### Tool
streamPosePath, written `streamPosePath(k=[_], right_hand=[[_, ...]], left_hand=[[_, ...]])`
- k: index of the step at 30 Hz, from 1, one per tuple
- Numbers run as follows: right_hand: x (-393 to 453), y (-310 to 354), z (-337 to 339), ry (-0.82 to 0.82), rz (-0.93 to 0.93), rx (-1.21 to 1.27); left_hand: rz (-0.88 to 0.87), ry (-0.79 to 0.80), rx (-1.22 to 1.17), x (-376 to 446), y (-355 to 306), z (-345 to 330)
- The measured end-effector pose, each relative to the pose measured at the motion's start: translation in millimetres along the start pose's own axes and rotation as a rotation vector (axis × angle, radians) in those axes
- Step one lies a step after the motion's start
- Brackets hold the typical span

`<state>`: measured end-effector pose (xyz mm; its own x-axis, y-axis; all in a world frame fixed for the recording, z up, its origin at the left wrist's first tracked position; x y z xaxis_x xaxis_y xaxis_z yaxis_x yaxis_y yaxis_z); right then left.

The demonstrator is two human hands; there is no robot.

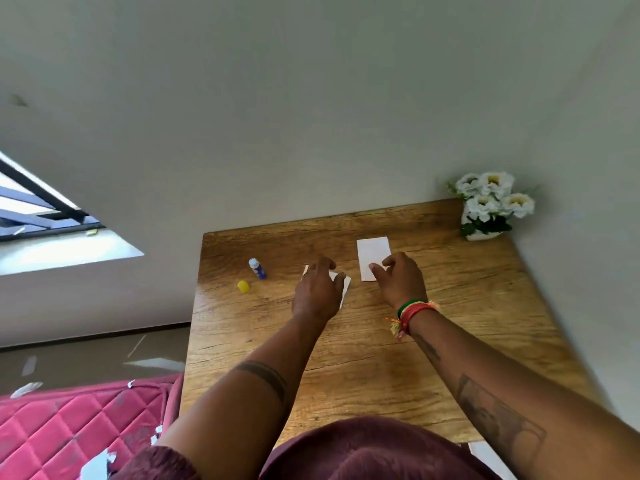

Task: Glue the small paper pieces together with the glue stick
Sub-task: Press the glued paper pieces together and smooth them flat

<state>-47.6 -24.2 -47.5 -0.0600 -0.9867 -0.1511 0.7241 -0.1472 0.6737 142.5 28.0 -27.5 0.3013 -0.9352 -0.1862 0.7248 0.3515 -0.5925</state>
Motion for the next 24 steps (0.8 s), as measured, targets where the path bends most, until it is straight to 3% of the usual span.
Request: streamPosePath(k=[8, 14, 24], right_hand=[[20, -11, -9, 0.103, -0.299, -0.280], [32, 6, -14, 0.107, -0.343, -0.393], [41, -2, -19, 0.101, -0.502, -0.237]], left_hand=[[-0.048, 0.074, -0.058, 21, -15, -17], [0.017, 0.113, -0.169, 39, -22, -30], [0.084, 0.140, -0.169, 47, -7, -39]])
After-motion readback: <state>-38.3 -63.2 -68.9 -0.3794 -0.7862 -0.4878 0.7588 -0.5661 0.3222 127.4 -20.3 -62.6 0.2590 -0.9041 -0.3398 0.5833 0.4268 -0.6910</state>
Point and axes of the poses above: each hand's wrist, its own x-axis towards the middle knuckle, its own z-axis out of the back of the hand, y = z × x, the point moved 6 cm from there along x, towards the middle knuckle, and after that the axes turned 4 degrees about z, right-handed, at the moved point
